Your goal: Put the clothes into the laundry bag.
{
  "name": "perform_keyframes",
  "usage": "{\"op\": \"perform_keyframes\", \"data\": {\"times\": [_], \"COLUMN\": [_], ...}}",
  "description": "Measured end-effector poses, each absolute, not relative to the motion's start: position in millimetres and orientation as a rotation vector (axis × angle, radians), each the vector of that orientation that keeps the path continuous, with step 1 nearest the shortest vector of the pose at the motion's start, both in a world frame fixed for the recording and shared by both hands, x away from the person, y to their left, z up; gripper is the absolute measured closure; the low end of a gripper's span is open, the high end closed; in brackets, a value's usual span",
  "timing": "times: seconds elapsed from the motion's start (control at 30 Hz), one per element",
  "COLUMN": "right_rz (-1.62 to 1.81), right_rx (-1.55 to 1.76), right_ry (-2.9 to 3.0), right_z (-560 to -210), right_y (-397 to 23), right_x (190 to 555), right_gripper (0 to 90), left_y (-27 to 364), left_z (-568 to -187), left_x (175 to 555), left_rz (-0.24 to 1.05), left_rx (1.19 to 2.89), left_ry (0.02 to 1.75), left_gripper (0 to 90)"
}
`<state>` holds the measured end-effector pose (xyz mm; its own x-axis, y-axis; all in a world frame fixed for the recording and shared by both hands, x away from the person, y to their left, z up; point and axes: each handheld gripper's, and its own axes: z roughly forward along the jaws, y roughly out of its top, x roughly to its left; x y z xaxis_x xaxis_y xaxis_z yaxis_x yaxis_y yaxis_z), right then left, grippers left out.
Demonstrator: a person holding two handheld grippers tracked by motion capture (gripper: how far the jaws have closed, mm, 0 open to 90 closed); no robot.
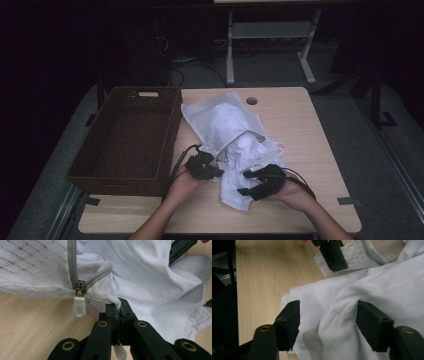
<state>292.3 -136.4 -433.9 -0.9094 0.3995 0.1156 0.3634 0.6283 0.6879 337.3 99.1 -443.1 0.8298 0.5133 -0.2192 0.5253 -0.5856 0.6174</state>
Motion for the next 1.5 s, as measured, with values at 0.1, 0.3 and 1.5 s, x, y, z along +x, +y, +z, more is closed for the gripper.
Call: {"op": "perform_keyframes", "data": {"times": [0.1, 0.3, 1.5], "right_rz": [1.037, 0.922, 1.240], "right_rx": [0.632, 0.657, 1.070], "right_ry": [2.794, 2.764, 2.406], "right_z": [-442.2, -457.8, -445.3], "right_y": [-132.6, -128.2, -114.7], "right_x": [293.1, 297.0, 376.8], "right_gripper": [29.7, 43.4, 81.8], "left_y": [98.2, 97.8, 85.0], "left_z": [-443.9, -444.5, -448.2], "left_x": [337.5, 337.5, 331.2], "left_rz": [-0.019, -0.022, -0.037], "left_rx": [2.313, 2.323, 2.390], "left_ry": [0.752, 0.752, 0.666], "left_gripper": [88.3, 88.2, 88.1]}}
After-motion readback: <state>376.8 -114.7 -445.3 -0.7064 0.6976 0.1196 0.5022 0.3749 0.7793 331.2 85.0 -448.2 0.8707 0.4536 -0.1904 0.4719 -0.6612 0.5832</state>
